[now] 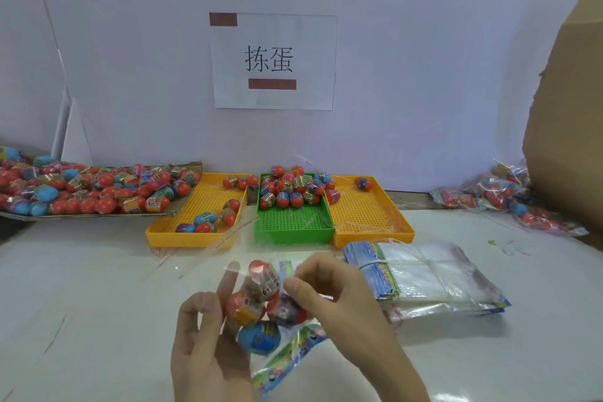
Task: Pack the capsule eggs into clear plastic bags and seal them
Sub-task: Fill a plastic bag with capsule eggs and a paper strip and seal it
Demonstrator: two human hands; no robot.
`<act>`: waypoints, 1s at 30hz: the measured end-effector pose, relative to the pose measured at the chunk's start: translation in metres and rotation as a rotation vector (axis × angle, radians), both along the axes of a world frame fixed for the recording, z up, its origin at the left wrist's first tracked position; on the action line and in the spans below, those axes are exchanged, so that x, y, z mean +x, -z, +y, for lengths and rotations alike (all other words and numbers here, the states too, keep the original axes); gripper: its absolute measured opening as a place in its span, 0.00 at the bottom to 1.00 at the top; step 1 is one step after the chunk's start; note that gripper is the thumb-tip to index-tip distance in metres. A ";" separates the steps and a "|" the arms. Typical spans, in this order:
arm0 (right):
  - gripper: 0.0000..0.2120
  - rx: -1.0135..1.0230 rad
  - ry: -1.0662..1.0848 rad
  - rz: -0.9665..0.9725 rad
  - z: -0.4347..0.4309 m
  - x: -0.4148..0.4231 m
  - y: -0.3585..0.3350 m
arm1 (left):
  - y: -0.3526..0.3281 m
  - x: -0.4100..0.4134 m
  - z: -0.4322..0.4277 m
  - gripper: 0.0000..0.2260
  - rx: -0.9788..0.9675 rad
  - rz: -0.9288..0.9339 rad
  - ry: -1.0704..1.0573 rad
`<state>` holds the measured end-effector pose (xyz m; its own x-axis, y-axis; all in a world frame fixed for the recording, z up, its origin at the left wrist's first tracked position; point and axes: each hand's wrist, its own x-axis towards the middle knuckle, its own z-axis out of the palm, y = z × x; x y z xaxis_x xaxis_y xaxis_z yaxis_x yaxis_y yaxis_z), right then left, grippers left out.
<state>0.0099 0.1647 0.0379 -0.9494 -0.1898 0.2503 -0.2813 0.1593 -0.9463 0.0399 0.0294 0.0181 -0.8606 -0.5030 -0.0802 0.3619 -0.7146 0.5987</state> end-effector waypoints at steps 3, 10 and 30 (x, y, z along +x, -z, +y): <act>0.09 -0.012 0.076 0.050 -0.004 0.001 0.000 | -0.003 0.000 0.003 0.01 0.012 -0.028 -0.024; 0.11 -0.130 0.091 0.107 -0.003 0.000 -0.001 | -0.008 -0.001 0.002 0.03 0.012 -0.066 -0.030; 0.07 -0.109 -0.089 0.091 0.021 -0.002 -0.006 | -0.013 0.004 0.003 0.04 -0.296 -0.068 -0.254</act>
